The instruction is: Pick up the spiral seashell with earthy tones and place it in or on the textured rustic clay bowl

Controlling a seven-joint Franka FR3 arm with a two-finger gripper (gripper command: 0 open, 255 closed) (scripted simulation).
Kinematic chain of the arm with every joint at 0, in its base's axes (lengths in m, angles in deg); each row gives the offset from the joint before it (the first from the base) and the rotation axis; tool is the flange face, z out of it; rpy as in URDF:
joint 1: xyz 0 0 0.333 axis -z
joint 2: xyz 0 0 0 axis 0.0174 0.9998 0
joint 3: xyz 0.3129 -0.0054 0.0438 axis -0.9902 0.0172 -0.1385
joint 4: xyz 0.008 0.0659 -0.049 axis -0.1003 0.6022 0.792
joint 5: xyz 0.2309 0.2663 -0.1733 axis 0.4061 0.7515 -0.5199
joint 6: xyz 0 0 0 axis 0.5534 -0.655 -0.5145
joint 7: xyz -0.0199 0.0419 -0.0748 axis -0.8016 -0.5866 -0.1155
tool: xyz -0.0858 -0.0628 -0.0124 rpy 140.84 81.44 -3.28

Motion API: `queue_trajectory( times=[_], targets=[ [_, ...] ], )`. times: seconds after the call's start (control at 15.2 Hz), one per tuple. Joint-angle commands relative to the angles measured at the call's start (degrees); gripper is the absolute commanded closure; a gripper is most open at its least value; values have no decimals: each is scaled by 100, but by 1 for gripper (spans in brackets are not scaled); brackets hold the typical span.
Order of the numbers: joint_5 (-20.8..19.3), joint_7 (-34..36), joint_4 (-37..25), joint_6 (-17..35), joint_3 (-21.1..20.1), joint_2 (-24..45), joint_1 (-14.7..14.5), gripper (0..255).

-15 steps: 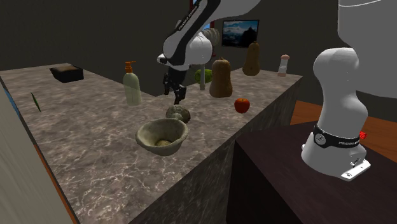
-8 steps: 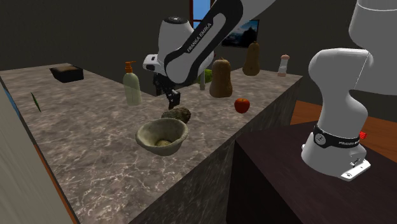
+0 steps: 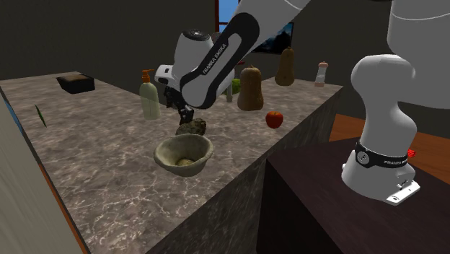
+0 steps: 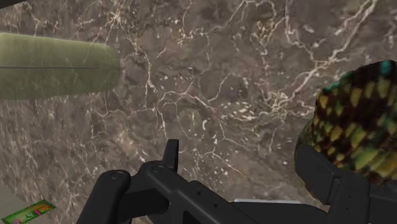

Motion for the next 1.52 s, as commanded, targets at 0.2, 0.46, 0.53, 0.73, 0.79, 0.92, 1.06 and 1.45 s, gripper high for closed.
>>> queue_trajectory(
  times=[0.2,0.46,0.53,0.73,0.79,0.92,1.06,1.45],
  targets=[
    [-169,111,301,-907,23,-128,-123,0],
    [-267,359,596,-914,378,-233,-689,255],
    [-185,269,312,-932,67,-77,-285,255],
    [-181,84,447,-794,5,-197,-103,255],
    [-200,104,471,-815,66,-221,-167,255],
    [-214,99,487,-109,150,-293,-207,255],
    [-198,-332,505,-572,-112,-844,193,0],
    [651,-2164,-154,-3368,-1074,-1788,2062,0]
  ],
)
